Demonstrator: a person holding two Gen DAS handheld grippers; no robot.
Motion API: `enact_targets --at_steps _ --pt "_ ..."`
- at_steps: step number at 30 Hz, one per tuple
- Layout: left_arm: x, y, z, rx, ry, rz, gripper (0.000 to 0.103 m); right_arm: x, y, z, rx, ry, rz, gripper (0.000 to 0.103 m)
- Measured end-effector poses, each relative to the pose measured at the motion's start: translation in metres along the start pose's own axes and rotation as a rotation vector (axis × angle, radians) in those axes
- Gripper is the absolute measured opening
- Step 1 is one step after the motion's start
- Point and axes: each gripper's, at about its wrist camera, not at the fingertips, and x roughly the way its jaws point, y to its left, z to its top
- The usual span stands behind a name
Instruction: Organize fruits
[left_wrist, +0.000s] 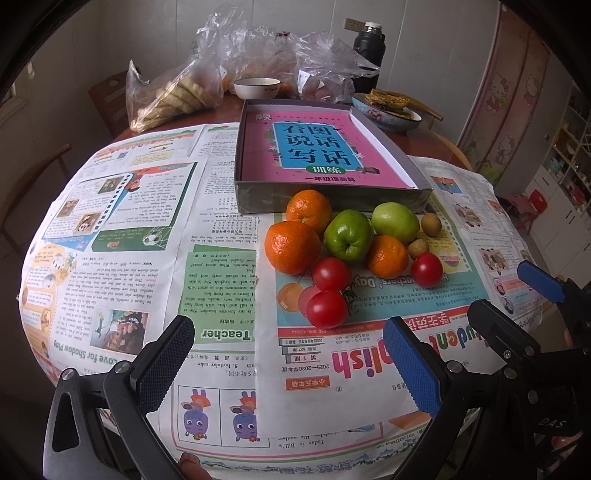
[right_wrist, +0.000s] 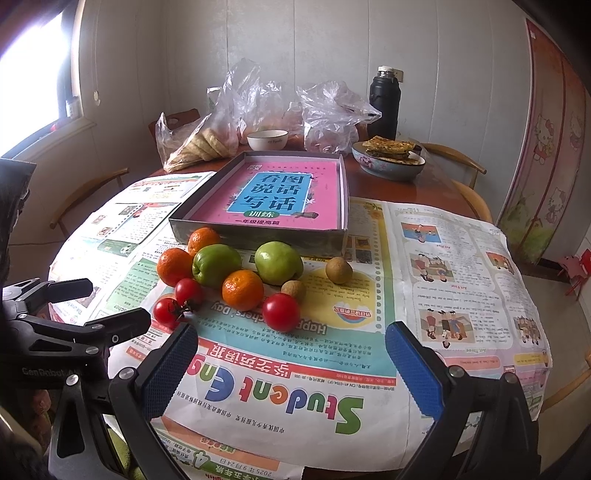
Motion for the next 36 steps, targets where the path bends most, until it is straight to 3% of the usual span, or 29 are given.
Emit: enact_targets --at_steps 11,21,29,36 --pt "0.017 -0.002 0.004 0.036 0.051 -0.044 0.1 0.034 -0.012 0.004 -0.006 0.064 0.036 0.102" --pt "0.036 -0.015 0.007 0.07 0.105 -0.115 0.052 0.059 -0.012 0.008 -0.031 0.099 0.091 0.094" --pt "0.044 -0.018 0.008 0.071 0.119 -0.127 0.044 0.072 -0.007 0.01 -0.076 0.118 0.101 0.055" --pt "0.048 -0.017 0.011 0.065 0.114 -0.133 0.036 0.078 -0.002 0.008 -0.117 0.122 0.12 0.036"
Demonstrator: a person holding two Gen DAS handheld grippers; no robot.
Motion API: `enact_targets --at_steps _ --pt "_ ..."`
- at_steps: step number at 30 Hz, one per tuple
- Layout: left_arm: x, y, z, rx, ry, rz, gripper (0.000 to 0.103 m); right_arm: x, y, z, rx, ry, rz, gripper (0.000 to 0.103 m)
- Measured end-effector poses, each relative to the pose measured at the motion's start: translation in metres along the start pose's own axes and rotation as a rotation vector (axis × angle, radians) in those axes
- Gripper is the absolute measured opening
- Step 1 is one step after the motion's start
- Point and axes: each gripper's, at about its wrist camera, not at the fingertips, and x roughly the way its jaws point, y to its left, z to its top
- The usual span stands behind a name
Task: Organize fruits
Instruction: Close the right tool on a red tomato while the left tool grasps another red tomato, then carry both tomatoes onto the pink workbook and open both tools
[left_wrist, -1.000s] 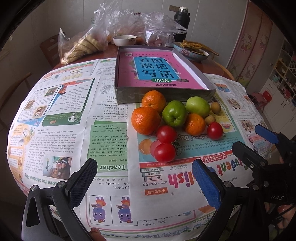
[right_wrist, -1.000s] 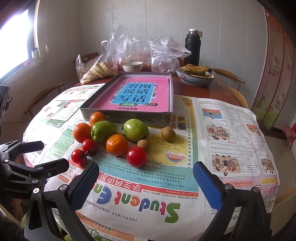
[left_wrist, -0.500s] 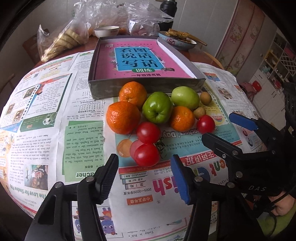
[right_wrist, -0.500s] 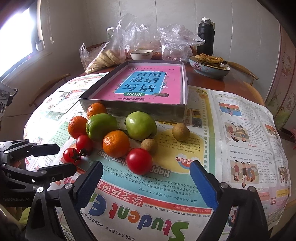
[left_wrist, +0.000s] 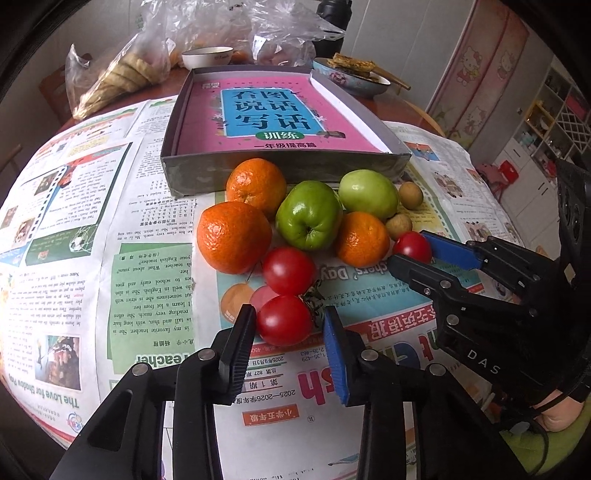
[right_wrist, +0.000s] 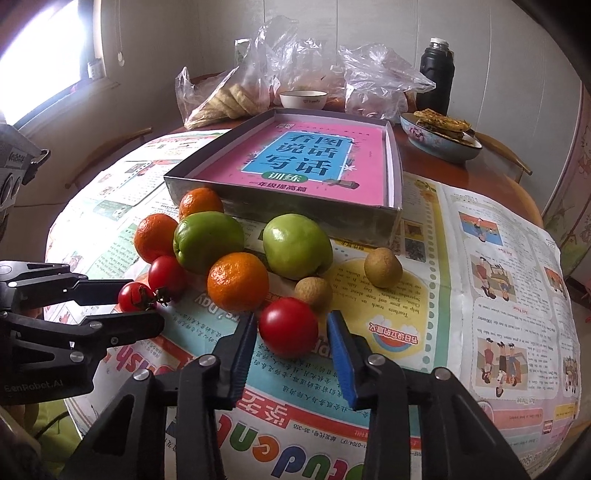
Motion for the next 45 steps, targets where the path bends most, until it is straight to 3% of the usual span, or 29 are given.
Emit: enact_targets --at_steps 10,18,29,45 --pt "-0.003 0.002 -0.001 -0.008 0.0 0.004 0.031 -0.003 0.0 -0.002 0.002 -0.007 0.024 0.032" --pt "-0.027 0.003 0.005 -0.005 -0.06 0.015 0.031 -0.024 -0.003 0.004 0.01 -0.06 0.028 0.032" --pt "-0.04 0.004 0.04 0.016 -0.124 0.038 0.031 -0.038 -0.008 0.026 0.0 -0.116 0.024 0.032" --pt "-0.017 0.016 0.095 -0.002 -0.14 0.063 0.031 -0.028 -0.028 0.078 0.019 -0.169 0.009 0.032"
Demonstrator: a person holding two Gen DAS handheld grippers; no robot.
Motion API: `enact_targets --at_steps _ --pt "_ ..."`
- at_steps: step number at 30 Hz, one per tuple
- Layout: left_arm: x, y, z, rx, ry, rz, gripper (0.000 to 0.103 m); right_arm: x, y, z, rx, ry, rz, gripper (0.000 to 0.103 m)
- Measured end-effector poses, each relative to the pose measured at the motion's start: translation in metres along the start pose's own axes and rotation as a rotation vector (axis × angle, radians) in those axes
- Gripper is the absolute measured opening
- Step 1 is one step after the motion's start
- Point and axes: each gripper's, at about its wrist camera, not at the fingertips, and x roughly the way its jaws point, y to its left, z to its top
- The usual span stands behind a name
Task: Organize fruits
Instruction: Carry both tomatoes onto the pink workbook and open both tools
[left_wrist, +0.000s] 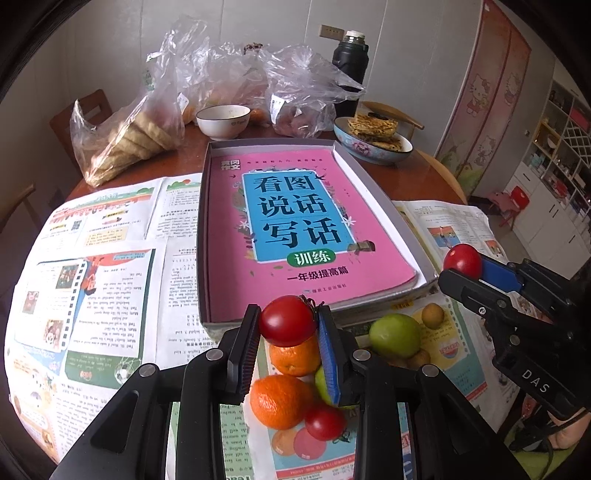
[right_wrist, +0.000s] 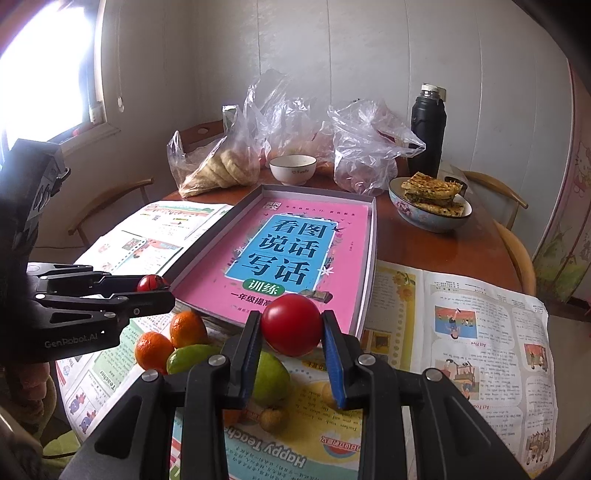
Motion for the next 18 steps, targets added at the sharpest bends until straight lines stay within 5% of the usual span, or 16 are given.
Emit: enact_targets --at_steps 18 --pt "0.05 0.004 0.022 -0.005 0.057 0.015 0.031 0.06 -0.008 0.009 0.008 0.097 0.024 0.032"
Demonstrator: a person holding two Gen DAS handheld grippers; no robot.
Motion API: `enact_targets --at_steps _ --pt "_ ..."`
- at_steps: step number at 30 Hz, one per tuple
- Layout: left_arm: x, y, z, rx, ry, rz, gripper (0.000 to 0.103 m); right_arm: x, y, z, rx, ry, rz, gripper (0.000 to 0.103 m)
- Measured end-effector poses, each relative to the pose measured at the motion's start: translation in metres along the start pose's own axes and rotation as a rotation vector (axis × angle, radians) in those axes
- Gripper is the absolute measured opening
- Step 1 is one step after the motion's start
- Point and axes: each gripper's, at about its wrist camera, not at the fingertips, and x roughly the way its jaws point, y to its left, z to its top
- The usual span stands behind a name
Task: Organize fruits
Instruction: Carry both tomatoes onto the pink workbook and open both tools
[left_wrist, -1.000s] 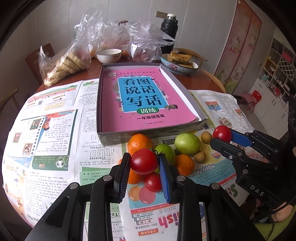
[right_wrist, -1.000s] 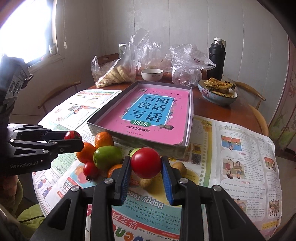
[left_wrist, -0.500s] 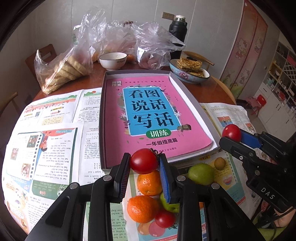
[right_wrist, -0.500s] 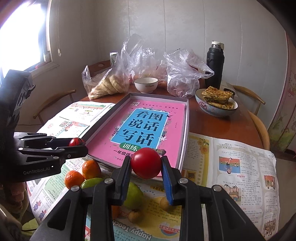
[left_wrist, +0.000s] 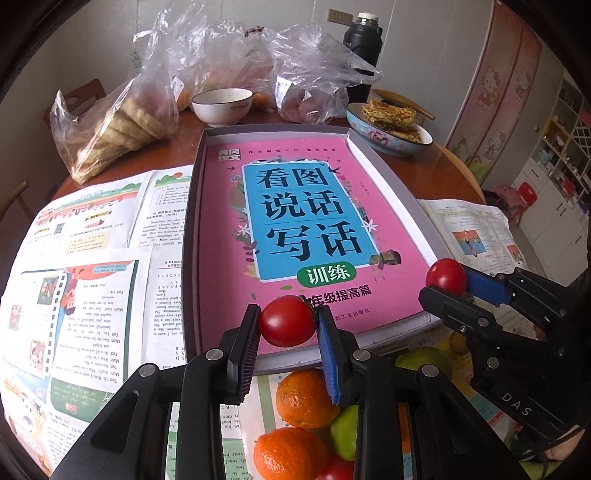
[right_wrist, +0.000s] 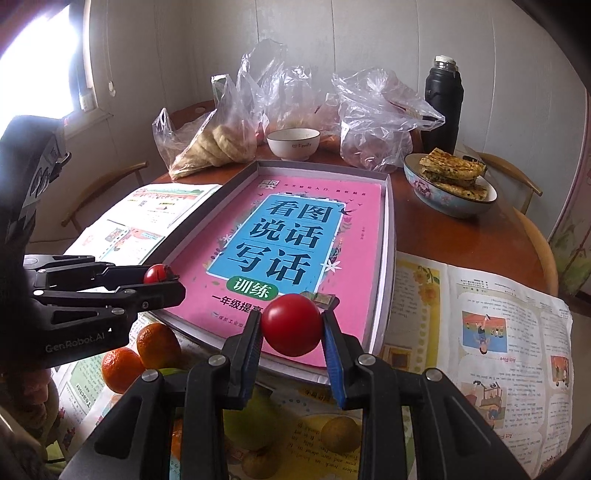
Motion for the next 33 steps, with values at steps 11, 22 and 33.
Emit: enact_targets --at_steps 11,22,33 --pt "0.012 0.001 0.005 0.001 0.008 0.016 0.031 0.016 -0.004 -0.002 0.011 0.045 -0.004 0.032" --pt "0.022 0.0 0.003 0.011 0.032 0.025 0.031 0.024 -0.007 -0.002 0.029 0.074 -0.007 0.032" --pt "0.025 0.002 0.003 -0.001 0.039 0.024 0.031 0.025 -0.006 -0.003 0.04 0.078 -0.009 0.032"
